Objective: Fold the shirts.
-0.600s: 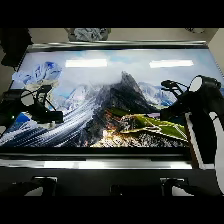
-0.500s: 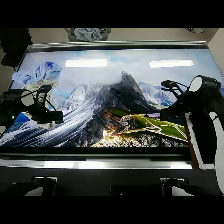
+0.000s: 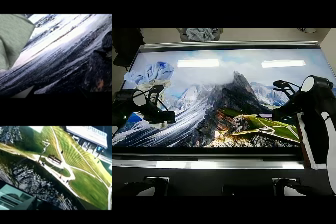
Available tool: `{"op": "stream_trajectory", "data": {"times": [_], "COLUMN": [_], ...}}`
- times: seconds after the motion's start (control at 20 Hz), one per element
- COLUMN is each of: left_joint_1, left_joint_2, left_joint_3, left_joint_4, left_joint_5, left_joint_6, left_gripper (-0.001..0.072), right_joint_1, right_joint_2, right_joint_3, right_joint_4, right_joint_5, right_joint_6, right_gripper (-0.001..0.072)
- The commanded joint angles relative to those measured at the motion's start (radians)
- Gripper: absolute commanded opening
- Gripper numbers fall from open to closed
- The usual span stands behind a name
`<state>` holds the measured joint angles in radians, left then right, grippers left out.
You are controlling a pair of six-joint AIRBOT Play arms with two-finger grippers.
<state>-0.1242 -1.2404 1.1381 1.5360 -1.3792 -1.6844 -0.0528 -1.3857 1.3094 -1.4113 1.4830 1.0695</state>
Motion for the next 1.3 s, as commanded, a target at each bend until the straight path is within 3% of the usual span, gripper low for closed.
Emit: {"op": "stream_trajectory", "data": {"times": [0.0, 0.45, 0.65, 0.7, 0.75, 0.85, 0.95, 1.1, 1.25], "left_joint_1": [-0.001, -0.001, 0.006, 0.018, 0.042, 0.158, 0.352, 0.607, 0.703], "left_joint_2": [0.001, -0.012, -0.015, -0.016, -0.017, -0.051, -0.125, -0.223, -0.291], "left_joint_3": [0.000, -0.001, 0.022, 0.060, 0.109, 0.253, 0.380, 0.407, 0.346], "left_joint_4": [0.000, 0.000, 0.006, 0.065, 0.133, 0.211, 0.167, -0.084, -0.238], "left_joint_5": [0.000, 0.064, 0.096, 0.107, 0.122, 0.117, 0.068, 0.014, 0.116], "left_joint_6": [0.000, 0.000, 0.008, 0.008, 0.008, 0.008, -0.058, -0.133, -0.106], "left_gripper": [0.0614, 0.0613, 0.0619, 0.0637, 0.0720, 0.0720, 0.0720, 0.0720, 0.0720], "right_joint_1": [0.001, 0.001, 0.001, 0.001, 0.001, 0.001, 0.001, 0.001, 0.001], "right_joint_2": [0.000, 0.000, 0.000, 0.000, 0.000, 0.000, 0.000, 0.000, 0.000], "right_joint_3": [0.000, -0.001, -0.001, -0.001, -0.001, -0.001, -0.001, -0.001, -0.001], "right_joint_4": [0.000, -0.015, -0.046, -0.047, -0.047, -0.047, -0.031, 0.027, 0.090], "right_joint_5": [0.000, -0.088, -0.211, -0.241, -0.247, -0.232, -0.220, -0.207, -0.212], "right_joint_6": [0.000, -0.014, -0.015, -0.016, -0.016, -0.015, -0.030, -0.091, -0.122], "right_gripper": [0.0553, 0.0555, 0.0569, 0.0569, 0.0569, 0.0569, 0.0569, 0.0570, 0.0570]}}
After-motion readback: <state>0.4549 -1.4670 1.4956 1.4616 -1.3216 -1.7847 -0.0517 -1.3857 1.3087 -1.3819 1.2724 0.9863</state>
